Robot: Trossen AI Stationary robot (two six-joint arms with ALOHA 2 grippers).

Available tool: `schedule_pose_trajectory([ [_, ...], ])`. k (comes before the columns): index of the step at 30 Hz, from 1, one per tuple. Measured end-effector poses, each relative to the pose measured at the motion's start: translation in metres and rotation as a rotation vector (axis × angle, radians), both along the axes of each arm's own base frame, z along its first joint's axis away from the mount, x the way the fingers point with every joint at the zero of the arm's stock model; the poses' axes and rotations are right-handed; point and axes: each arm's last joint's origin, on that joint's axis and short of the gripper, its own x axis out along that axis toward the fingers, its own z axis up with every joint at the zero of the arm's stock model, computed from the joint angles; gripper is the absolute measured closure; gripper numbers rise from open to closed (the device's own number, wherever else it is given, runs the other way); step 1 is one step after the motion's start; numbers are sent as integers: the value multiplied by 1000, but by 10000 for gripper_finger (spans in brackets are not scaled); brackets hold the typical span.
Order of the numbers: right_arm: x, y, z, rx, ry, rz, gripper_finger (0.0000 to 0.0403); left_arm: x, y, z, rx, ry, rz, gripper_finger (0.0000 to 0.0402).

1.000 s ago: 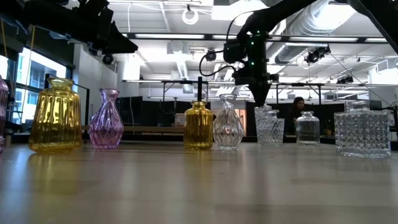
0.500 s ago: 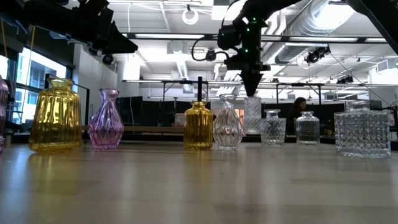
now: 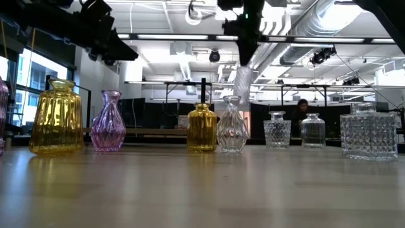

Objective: Sort vases onto shelf
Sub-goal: Put the transparent vase in the top right corner of the shelf

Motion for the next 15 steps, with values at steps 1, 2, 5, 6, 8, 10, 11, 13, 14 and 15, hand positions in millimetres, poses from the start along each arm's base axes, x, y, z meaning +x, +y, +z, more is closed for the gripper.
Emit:
schedule_pose_trajectory([
  [1, 0, 4, 9, -19, -18, 7, 398, 0, 0, -1, -2, 7, 0, 291],
  [2, 0, 9, 17, -39, -41, 14, 398, 0, 0, -1, -5, 12, 0, 291],
  [5, 1, 21, 38, -79, -120, 50, 398, -1, 0, -3, -16, 21, 3, 291],
  [6, 2, 26, 42, -99, -148, 79, 398, -1, 0, -3, -20, 25, 3, 291],
  [8, 4, 33, 46, -104, -206, 138, 398, -1, 0, -4, -22, 34, 4, 291],
  [10, 9, 40, 49, -89, -251, 184, 398, -1, 0, -5, -25, 37, 4, 291],
  [11, 11, 43, 50, -80, -270, 206, 398, -1, 0, -5, -29, 37, 5, 291],
  [13, 18, 48, 50, -92, -292, 247, 398, -1, 0, -5, -30, 36, 5, 291],
  [14, 22, 51, 50, -104, -303, 269, 398, -1, 0, -5, -30, 38, 5, 291],
  [15, 24, 53, 51, -110, -315, 286, 398, -1, 0, -5, -30, 39, 5, 291],
])
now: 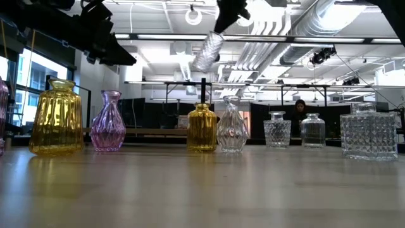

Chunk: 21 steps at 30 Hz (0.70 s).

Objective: Sort vases onto shelf
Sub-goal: Put the transparent vase in the top right corner of the shelf

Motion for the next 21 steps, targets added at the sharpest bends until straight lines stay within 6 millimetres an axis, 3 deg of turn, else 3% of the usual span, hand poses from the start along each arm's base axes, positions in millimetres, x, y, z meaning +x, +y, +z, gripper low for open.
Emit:
schedule_pose_trajectory([
  [8, 31, 9, -11, 16, -82, 146, 398, 0, 0, 0, -8, -4, 2, 291],
  [15, 69, -2, -56, 30, -6, 193, 398, 0, 0, 0, -14, -7, 4, 291],
  [21, 86, -14, -86, 41, 56, 205, 398, 0, 0, -1, -16, -2, 4, 291],
])
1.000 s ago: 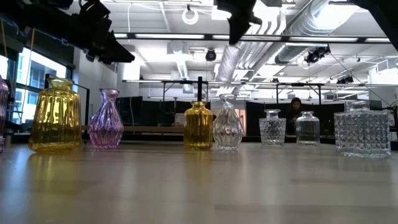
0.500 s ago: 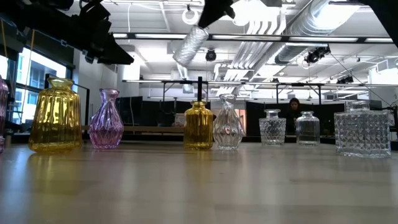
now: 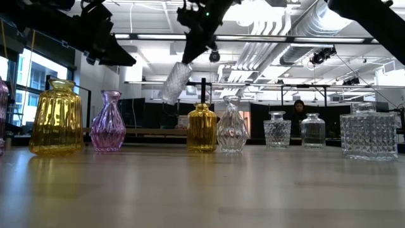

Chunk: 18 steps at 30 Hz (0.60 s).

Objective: Sort vases onto shelf
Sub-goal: Put the transparent vase in the top right corner of the shelf

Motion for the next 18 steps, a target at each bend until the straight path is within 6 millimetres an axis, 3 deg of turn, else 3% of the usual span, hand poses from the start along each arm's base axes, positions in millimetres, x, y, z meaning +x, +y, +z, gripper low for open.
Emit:
schedule_pose_trajectory([
  [8, 5, 3, -8, 70, 3, 76, 398, 1, 3, -2, 8, 22, 24, 291],
  [18, 4, 5, -8, 93, 7, 92, 398, 13, 25, -23, -9, 164, 88, 291],
])
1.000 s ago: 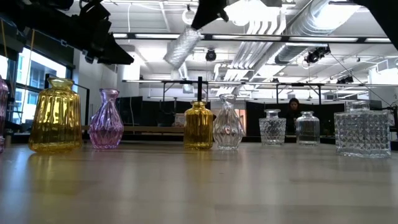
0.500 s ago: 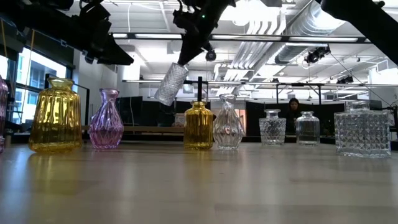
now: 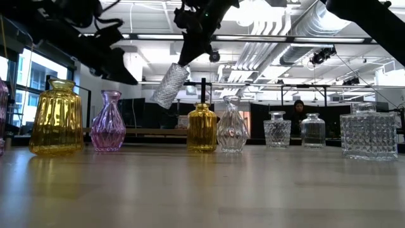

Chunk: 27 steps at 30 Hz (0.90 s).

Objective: Sort vases onto shelf
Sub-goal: Put the transparent vase in the top right corner of the shelf

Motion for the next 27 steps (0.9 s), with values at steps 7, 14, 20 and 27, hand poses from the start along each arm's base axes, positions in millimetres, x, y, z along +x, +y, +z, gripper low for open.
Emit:
schedule_pose_trajectory([
  [7, 0, 0, 0, 9, -2, -9, 398, 15, 12, -11, -3, 17, -31, 291],
  [14, -1, 2, -1, 56, 0, -3, 398, 21, 25, -24, -30, 49, -38, 291],
  [20, 0, 1, -3, 62, 7, -6, 398, 27, 39, -27, -48, -32, -76, 291],
  [27, 10, -9, -30, 84, 64, -23, 398, 27, 43, -29, -64, -44, -97, 291],
])
